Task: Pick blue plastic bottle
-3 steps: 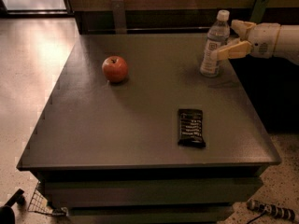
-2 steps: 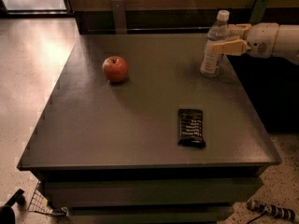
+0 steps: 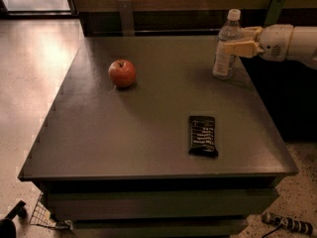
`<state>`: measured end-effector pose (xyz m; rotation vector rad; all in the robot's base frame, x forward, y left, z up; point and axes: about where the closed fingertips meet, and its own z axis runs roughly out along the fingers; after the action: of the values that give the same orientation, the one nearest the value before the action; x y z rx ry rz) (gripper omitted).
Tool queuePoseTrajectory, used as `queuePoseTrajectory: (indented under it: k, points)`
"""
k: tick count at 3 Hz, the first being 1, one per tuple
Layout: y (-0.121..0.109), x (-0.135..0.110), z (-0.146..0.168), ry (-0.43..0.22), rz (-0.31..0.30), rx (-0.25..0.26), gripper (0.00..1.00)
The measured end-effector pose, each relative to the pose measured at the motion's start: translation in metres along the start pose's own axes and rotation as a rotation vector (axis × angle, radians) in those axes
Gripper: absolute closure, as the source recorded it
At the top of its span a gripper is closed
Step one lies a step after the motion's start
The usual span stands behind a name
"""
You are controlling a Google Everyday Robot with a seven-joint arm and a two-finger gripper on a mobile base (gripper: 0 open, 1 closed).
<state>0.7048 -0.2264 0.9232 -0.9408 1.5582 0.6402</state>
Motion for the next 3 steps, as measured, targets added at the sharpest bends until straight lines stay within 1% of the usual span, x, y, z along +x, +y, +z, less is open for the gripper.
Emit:
queuePoseTrajectory:
  k: [1,2,3]
  points:
    - [0.003,-0.003,0.006,0.007,-0.003,-0.014,1.0]
    - [0.009,-0.01,0.014,0.027,-0.011,-0.036,1.0]
    - [0.022,-0.045,0.03,0.055,-0.061,-0.041,1.0]
